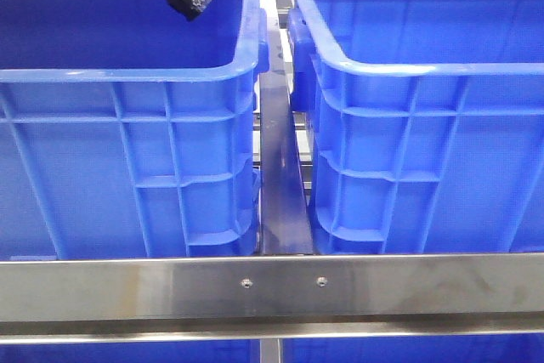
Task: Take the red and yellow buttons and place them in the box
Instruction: 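Hand the yellow button from the left gripper to the right gripper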
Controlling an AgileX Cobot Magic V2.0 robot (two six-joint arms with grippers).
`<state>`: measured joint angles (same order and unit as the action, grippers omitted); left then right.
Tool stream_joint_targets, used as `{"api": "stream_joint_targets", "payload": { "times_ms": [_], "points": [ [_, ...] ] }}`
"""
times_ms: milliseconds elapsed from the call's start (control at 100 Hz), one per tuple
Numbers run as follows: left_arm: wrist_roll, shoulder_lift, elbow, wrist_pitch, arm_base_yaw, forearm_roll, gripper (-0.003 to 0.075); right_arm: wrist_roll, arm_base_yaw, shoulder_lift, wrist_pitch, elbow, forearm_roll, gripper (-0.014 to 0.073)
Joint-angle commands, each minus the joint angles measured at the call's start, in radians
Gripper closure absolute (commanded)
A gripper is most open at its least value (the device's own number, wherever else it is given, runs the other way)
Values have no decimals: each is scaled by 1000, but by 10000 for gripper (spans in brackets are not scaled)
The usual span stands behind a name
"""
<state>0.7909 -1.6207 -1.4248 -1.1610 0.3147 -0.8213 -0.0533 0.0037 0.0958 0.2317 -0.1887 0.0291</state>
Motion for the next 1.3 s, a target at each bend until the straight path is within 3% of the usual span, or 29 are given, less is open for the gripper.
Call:
{"api": "stream_joint_targets", "payload": {
  "times_ms": [0, 150, 220, 390, 510, 810, 1290],
  "points": [
    [14, 45, -30, -26, 24, -70, 510, 5, 1, 92, 10, -103, -29, 650],
    [15, 45, -30, -23, 68, -51, 510, 5, 38, 249, 54, -236, -47, 587],
    [15, 45, -30, -23, 80, -50, 510, 5, 87, 308, 59, -291, -47, 488],
    [15, 45, -30, -23, 90, -49, 510, 5, 212, 455, 85, -417, -55, 153],
    [15, 45, -30, -23, 90, -49, 510, 5, 288, 564, 100, -503, -84, 40],
    [15, 45, -30, -23, 90, -49, 510, 5, 401, 834, 141, -719, -374, 34],
    [15, 45, -30, -23, 90, -47, 510, 53, 408, 1177, 615, -1118, -678, 52]
  ]
}}
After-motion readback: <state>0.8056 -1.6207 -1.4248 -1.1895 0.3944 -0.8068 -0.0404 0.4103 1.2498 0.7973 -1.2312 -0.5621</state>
